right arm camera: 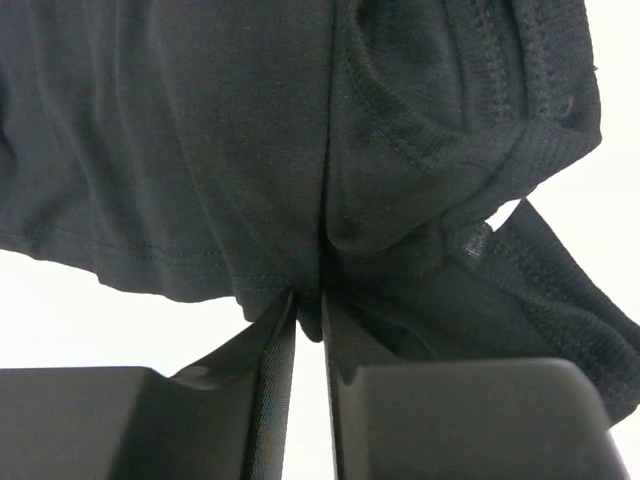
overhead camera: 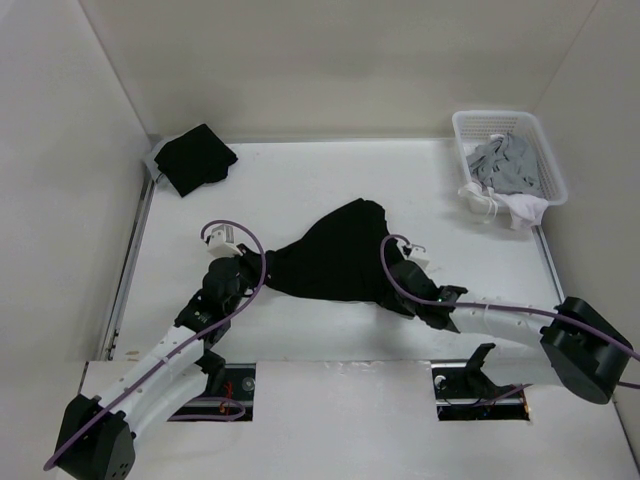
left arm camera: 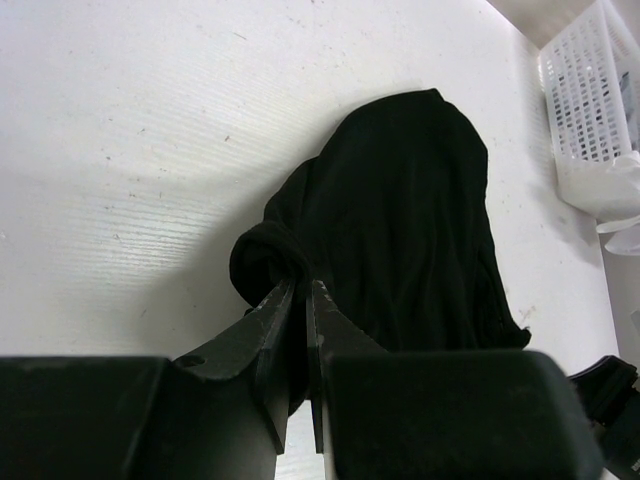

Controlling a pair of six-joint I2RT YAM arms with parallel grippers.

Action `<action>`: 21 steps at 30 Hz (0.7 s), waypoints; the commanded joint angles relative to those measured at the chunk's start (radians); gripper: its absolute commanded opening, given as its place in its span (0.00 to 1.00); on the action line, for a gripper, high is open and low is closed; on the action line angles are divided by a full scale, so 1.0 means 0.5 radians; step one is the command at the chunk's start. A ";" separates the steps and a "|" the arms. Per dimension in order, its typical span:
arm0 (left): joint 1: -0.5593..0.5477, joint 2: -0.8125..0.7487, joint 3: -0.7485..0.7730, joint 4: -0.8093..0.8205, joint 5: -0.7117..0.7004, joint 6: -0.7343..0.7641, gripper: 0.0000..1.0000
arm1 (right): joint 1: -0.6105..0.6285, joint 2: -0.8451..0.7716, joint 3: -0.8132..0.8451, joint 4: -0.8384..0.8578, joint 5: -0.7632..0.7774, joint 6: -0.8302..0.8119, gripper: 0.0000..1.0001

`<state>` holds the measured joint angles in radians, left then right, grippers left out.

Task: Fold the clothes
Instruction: Flatten the tank top out

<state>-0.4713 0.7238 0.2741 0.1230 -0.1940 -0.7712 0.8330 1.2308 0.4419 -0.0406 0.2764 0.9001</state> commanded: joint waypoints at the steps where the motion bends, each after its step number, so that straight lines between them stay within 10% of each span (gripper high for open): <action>1: 0.018 -0.003 -0.030 0.058 0.023 -0.013 0.08 | 0.008 -0.029 0.079 0.069 0.033 -0.027 0.12; 11: -0.001 -0.079 0.181 -0.046 0.041 -0.047 0.07 | 0.057 -0.930 0.309 -0.424 0.328 -0.214 0.01; 21: -0.163 -0.303 0.997 -0.258 -0.173 0.072 0.05 | 0.356 -1.308 1.265 -0.793 0.637 -0.729 0.00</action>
<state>-0.5323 0.6327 0.6178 -0.0074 -0.2127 -0.7792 0.9306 0.6056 0.9195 -0.3767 0.4950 0.6552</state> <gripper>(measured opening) 0.061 0.009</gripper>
